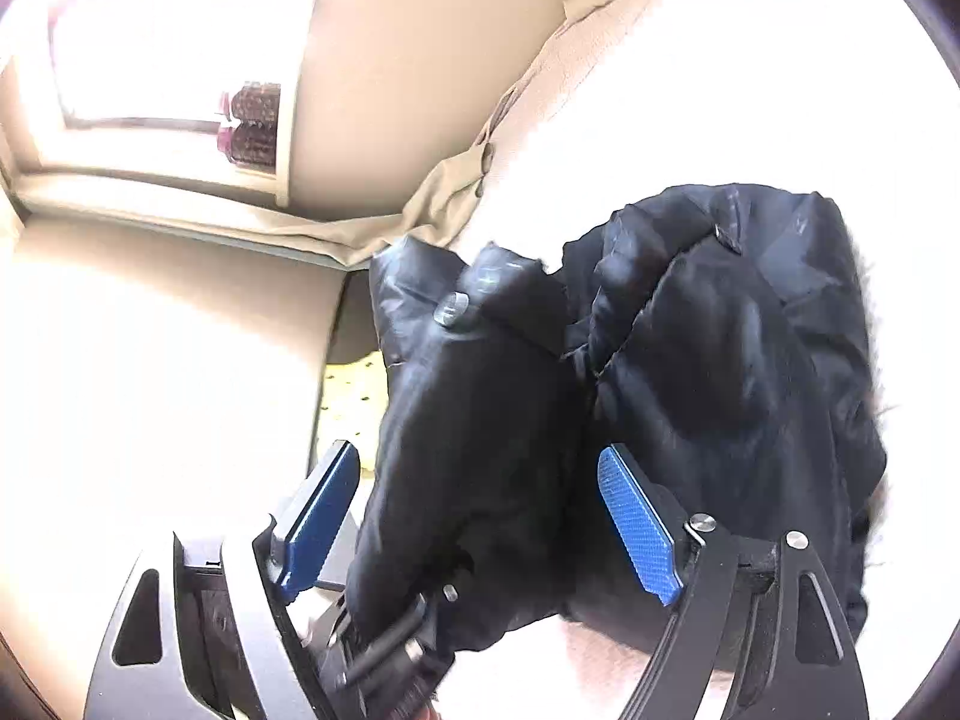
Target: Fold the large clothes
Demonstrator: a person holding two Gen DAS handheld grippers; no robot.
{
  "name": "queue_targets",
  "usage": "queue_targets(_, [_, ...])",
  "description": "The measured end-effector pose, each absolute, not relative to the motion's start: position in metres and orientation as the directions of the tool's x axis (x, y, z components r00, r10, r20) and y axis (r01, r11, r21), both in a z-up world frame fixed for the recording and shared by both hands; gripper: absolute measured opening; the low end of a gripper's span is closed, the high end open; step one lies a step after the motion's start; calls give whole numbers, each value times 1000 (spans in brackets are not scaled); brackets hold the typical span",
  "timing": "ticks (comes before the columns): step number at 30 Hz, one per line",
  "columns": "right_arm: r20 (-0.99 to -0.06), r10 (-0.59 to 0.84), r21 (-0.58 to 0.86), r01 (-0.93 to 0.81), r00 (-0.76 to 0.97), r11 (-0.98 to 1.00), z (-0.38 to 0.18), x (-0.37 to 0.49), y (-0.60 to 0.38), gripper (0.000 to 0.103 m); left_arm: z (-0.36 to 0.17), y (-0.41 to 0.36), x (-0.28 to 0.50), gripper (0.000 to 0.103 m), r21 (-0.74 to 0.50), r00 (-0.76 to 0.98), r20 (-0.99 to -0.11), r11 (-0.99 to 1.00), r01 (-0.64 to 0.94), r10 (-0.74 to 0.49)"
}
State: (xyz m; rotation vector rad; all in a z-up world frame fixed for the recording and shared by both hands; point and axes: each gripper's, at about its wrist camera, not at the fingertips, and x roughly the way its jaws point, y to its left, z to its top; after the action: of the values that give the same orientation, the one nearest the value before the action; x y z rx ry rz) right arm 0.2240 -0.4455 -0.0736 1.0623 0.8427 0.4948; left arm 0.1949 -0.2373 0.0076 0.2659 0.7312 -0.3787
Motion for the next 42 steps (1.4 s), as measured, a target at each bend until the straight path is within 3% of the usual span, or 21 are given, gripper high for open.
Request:
queue_targets(10, [-457, 742, 832, -58, 491, 551, -78, 258, -407, 81, -37, -280, 151, 42, 438, 771, -605, 726, 530, -198])
queue_targets(13, [-487, 738, 817, -54, 466, 573, -81, 261, -410, 72, -50, -285, 142, 48, 502, 788, -583, 673, 543, -201])
queue_targets(16, [-515, 733, 805, -42, 444, 591, -87, 266, -409, 54, -58, -289, 137, 51, 543, 798, -567, 636, 548, -203])
queue_targets(21, [-556, 717, 785, -17, 419, 619, -95, 279, -412, 33, -58, -288, 140, 51, 518, 779, -588, 637, 571, -220])
queue_targets(24, [-565, 705, 773, -24, 429, 634, -84, 273, -416, 27, -51, -289, 142, 51, 512, 773, -585, 628, 586, -245])
queue_targets(42, [-630, 568, 697, 63, 529, 714, -68, 241, -472, 21, -62, -322, 158, 51, 497, 723, -604, 550, 671, -337])
